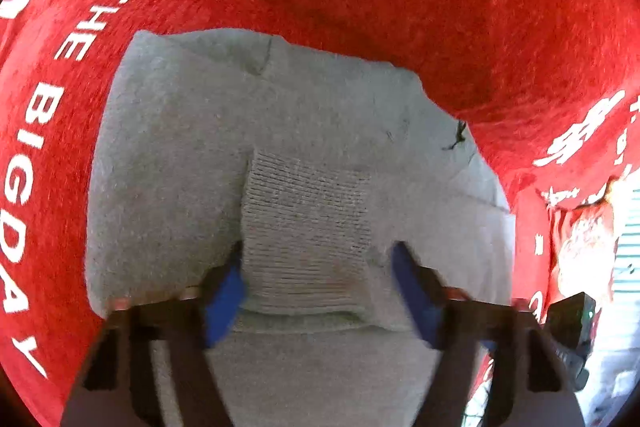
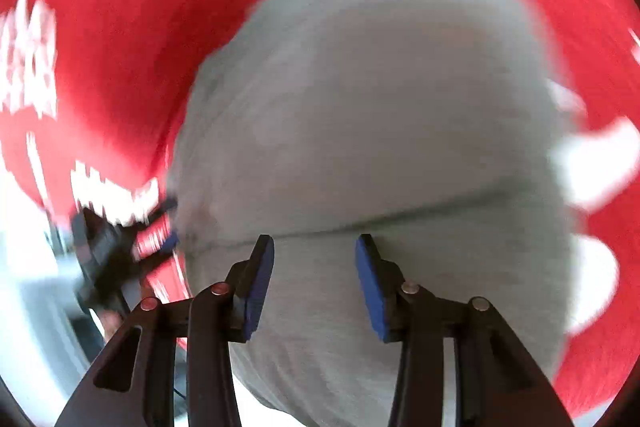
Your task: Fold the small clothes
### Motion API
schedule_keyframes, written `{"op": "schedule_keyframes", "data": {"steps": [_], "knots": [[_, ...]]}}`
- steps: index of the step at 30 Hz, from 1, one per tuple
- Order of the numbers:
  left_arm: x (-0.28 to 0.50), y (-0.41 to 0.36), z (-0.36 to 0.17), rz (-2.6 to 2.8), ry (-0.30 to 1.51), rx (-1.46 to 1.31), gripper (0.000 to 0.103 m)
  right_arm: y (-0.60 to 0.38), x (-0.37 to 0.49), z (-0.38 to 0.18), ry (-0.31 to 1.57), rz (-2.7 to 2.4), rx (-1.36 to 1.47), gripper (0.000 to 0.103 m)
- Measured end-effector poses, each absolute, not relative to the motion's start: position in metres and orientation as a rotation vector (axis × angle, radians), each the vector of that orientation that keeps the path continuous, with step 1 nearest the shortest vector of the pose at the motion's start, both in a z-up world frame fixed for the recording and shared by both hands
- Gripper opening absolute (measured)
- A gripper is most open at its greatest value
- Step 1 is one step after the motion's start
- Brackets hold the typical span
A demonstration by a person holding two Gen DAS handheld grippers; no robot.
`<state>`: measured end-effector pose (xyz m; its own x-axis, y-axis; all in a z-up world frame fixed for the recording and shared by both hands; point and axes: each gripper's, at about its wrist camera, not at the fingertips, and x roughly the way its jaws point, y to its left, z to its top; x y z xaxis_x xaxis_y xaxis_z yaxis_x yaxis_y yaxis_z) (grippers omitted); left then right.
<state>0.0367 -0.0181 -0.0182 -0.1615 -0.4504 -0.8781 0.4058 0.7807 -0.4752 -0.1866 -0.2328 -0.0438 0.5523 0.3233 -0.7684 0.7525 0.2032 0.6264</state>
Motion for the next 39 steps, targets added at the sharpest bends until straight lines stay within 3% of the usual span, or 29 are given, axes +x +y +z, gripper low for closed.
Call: {"op": "schedule_keyframes", "data": {"steps": [2,5,6,7,8,13,18,24,27,29,30,31,38,39], "knots": [[0.037,-0.020,-0.021,-0.780,1.591,-0.039,0.034,-0.243,-0.210,-0.049,0.917,-0.444,1.484,0.046],[0.037,-0.020,-0.019,-0.804,1.587,-0.036,0.019,-0.256,-0.222,-0.054,0.827,-0.497,1.561,0.046],[0.037,-0.018,-0.017,-0.808,1.583,-0.046,0.019,-0.260,-0.221,-0.053,0.818,-0.509,1.553,0.039],[0.037,-0.016,-0.014,-0.807,1.573,-0.053,0.019,-0.261,-0.217,-0.051,0.823,-0.513,1.531,0.009],[0.036,-0.013,-0.011,-0.805,1.560,-0.054,0.019,-0.263,-0.212,-0.047,0.841,-0.507,1.490,0.006],[0.026,-0.003,-0.004,-0.792,1.521,-0.006,0.019,-0.283,-0.210,-0.019,0.940,-0.456,1.245,0.006],[0.019,0.005,-0.010,-0.739,1.514,0.090,0.020,-0.285,-0.217,-0.046,1.035,-0.461,1.257,0.006],[0.030,0.031,0.002,-0.588,1.457,0.197,0.020,-0.276,-0.232,-0.028,1.103,-0.436,1.203,0.017],[0.032,0.036,0.009,-0.566,1.451,0.208,0.020,-0.276,-0.246,0.001,1.050,-0.440,1.117,0.017],[0.030,0.031,0.015,-0.566,1.430,0.219,0.020,-0.286,-0.247,0.008,1.009,-0.482,1.112,0.028],[0.028,0.027,0.017,-0.576,1.422,0.217,0.020,-0.296,-0.248,0.005,1.002,-0.505,1.125,0.047],[0.026,0.021,0.017,-0.590,1.420,0.218,0.020,-0.305,-0.246,-0.001,1.001,-0.530,1.142,0.055],[0.006,-0.023,0.000,-0.605,1.413,0.304,0.020,-0.356,-0.210,-0.047,1.019,-0.522,1.251,0.053],[0.004,-0.024,-0.001,-0.597,1.403,0.320,0.020,-0.358,-0.206,-0.047,1.025,-0.521,1.239,0.035]]}}
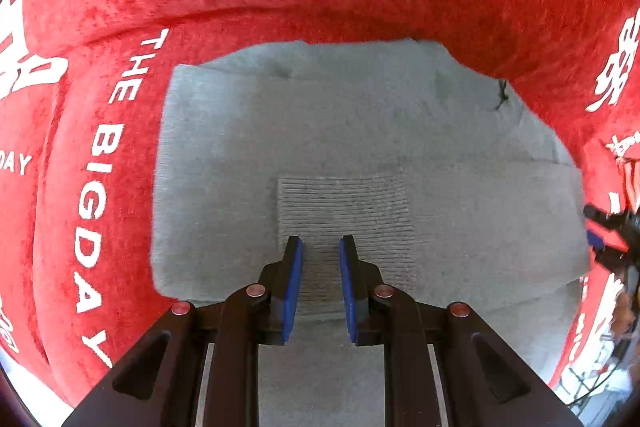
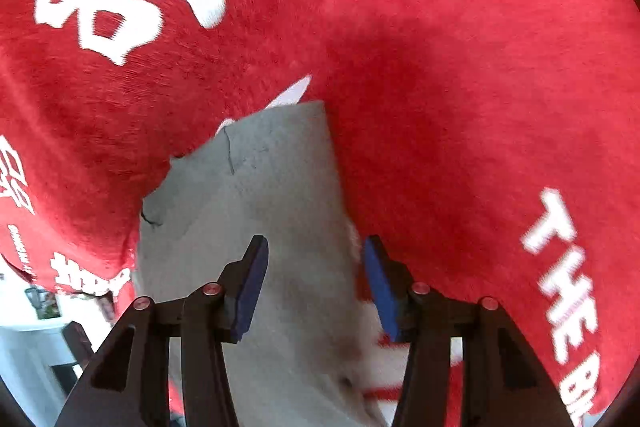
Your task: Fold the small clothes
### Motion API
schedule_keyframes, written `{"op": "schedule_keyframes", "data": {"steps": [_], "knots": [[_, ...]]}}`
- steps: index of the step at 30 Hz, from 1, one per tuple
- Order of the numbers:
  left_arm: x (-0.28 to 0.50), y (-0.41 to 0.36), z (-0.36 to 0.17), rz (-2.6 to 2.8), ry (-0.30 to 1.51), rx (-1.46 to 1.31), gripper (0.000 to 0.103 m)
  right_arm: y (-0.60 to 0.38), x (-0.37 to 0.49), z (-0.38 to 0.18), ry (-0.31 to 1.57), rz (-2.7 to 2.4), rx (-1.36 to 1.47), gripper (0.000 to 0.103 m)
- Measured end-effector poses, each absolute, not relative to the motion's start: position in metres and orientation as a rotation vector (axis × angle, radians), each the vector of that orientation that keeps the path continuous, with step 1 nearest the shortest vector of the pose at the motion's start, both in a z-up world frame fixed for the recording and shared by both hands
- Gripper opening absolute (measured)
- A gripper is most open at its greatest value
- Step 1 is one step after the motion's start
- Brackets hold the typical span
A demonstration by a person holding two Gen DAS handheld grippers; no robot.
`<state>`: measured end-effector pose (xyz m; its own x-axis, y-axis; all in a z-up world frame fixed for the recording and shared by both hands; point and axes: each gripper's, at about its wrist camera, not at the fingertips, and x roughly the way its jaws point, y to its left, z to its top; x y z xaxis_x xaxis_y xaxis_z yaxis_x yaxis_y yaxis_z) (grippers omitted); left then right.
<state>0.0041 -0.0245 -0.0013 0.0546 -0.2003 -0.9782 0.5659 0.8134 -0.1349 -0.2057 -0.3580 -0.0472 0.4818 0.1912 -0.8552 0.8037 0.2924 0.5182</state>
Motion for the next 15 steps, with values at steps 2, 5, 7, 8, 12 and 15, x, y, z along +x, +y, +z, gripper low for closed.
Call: {"op": "schedule_keyframes", "data": {"steps": [2,5,7,8,12,15], "knots": [[0.002,-0.029,-0.001,-0.588,1.383,0.342,0.020,-0.358,-0.196,-0.039,1.053,-0.479,1.193,0.008],[0.003,-0.032,-0.001,-0.579,1.378,0.343,0.020,-0.350,-0.184,-0.012,1.083,-0.470,0.971,0.008],[0.003,-0.035,-0.002,-0.577,1.371,0.348,0.020,-0.352,-0.186,-0.017,1.122,-0.488,0.934,0.008],[0.003,-0.037,-0.002,-0.575,1.363,0.358,0.020,-0.354,-0.187,-0.024,1.142,-0.502,0.939,0.008],[0.002,-0.047,-0.003,-0.570,1.339,0.406,0.020,-0.359,-0.199,-0.037,1.121,-0.559,0.985,0.009],[0.003,-0.053,-0.002,-0.563,1.336,0.420,0.020,-0.359,-0.208,-0.030,1.129,-0.618,1.002,0.010]]}}
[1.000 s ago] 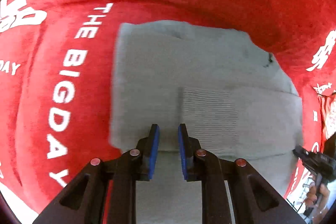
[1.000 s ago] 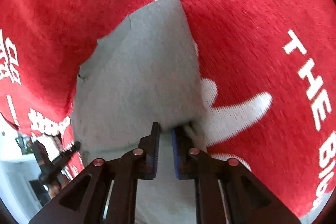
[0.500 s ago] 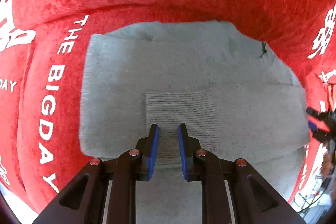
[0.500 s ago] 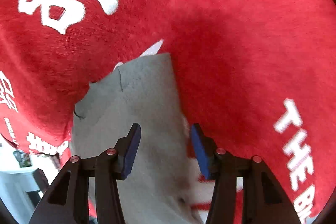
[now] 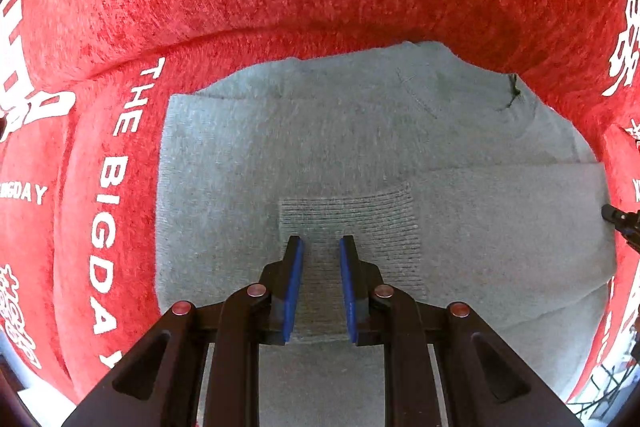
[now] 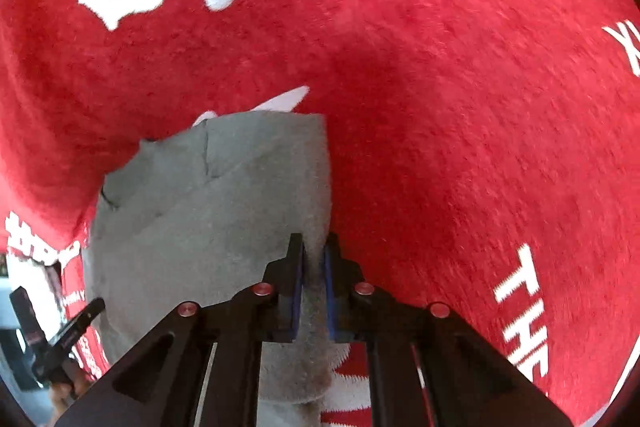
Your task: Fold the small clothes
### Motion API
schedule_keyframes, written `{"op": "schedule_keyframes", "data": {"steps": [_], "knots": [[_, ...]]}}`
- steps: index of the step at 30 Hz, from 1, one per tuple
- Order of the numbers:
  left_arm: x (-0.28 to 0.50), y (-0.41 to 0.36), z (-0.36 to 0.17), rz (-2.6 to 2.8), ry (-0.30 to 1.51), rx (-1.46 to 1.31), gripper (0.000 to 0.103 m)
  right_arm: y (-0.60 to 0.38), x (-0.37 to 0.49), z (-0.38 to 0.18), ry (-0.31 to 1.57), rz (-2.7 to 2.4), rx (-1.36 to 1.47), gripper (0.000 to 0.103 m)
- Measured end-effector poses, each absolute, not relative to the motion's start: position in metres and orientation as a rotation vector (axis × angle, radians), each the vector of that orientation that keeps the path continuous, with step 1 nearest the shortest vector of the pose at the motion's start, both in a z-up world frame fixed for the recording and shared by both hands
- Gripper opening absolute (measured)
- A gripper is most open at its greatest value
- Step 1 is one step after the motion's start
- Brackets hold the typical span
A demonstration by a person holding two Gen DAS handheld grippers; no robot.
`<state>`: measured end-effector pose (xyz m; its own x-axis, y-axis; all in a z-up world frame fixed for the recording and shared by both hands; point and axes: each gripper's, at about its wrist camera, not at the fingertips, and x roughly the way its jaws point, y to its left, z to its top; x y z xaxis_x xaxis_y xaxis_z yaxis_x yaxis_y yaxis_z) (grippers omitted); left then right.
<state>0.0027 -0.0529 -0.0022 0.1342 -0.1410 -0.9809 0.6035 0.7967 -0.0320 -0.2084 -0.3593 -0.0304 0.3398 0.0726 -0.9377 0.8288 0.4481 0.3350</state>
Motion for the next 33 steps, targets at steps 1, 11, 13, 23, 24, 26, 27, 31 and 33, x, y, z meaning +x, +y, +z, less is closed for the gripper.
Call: {"op": "schedule_keyframes", "data": {"steps": [1,11,13,23,24,26,27,31,33], "knots": [[0.004,-0.052,-0.001,-0.550,1.338,0.423,0.020,-0.359,-0.212,-0.027,1.132,-0.628,1.010,0.010],[-0.005,-0.021,0.014,-0.509,1.389,0.448,0.020,-0.313,-0.234,0.016,1.187,-0.568,0.947,0.013],[-0.012,-0.016,0.019,-0.506,1.397,0.454,0.020,-0.301,-0.235,0.017,1.196,-0.555,0.967,0.013],[-0.055,-0.020,0.031,-0.577,1.436,0.454,0.020,-0.254,-0.226,0.027,1.254,-0.474,0.942,0.069],[-0.060,-0.021,0.032,-0.597,1.437,0.454,0.038,-0.252,-0.225,0.027,1.255,-0.461,0.943,0.069],[-0.067,-0.025,0.035,-0.611,1.443,0.460,0.099,-0.246,-0.219,0.025,1.264,-0.442,0.945,0.069],[-0.072,-0.025,0.040,-0.606,1.407,0.452,0.101,-0.243,-0.215,0.023,1.267,-0.433,0.949,0.069],[-0.080,-0.030,0.044,-0.586,1.383,0.468,0.101,-0.238,-0.212,0.018,1.278,-0.404,0.957,0.074],[-0.079,-0.031,0.040,-0.548,1.404,0.459,0.101,-0.237,-0.213,0.018,1.278,-0.394,0.952,0.078]]}}
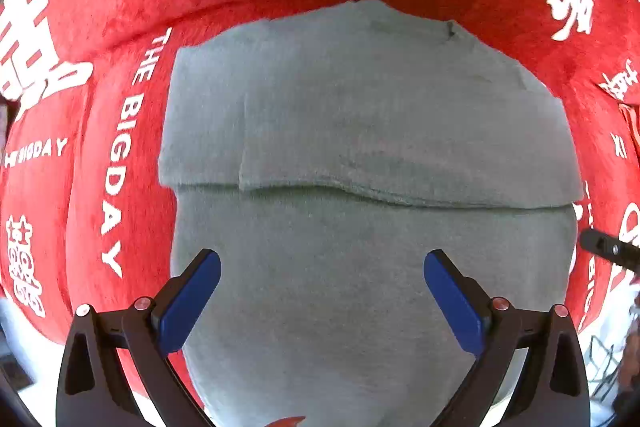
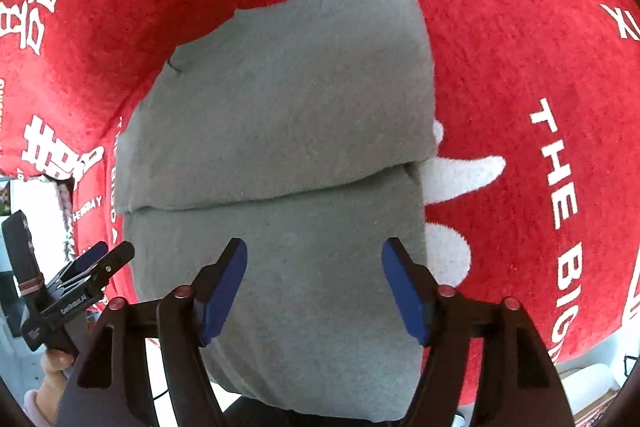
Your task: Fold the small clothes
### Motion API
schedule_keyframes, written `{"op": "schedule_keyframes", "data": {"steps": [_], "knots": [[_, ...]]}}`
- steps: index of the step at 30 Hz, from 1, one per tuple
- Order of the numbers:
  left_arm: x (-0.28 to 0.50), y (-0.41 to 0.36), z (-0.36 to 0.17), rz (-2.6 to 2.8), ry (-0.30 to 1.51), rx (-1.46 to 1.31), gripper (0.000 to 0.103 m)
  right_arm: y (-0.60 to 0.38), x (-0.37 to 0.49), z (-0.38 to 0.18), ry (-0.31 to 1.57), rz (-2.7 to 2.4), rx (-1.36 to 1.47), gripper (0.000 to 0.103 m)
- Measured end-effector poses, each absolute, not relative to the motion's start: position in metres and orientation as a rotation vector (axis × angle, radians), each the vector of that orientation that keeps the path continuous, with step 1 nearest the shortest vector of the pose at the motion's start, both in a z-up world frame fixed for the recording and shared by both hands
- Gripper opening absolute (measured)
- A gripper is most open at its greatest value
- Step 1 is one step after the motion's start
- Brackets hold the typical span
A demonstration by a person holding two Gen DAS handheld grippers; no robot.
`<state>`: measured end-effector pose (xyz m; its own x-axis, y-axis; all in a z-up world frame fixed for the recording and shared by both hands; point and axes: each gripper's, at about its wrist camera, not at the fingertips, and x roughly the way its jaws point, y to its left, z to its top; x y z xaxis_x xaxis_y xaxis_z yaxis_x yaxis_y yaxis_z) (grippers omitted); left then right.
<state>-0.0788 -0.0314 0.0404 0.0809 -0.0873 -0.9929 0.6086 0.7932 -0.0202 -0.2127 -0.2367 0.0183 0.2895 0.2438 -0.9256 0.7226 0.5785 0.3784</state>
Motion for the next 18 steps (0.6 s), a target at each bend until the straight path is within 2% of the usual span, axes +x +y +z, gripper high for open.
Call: {"op": "schedule_keyframes", "data": {"steps": [3,8,18], "knots": [[-0.078,-0.032,0.038,-0.481,1.411,0.451,0.101,-0.236,-0.217,0.024,1.266,-0.383,0.914,0.082],[-0.087,-0.036,0.035,-0.452,1.440,0.450,0.101,-0.237,-0.222,0.029,1.268,-0.355,0.870,0.103],[-0.112,-0.045,0.037,-0.429,1.433,0.447,0.101,-0.243,-0.236,0.018,1.287,-0.286,0.938,0.103]]}}
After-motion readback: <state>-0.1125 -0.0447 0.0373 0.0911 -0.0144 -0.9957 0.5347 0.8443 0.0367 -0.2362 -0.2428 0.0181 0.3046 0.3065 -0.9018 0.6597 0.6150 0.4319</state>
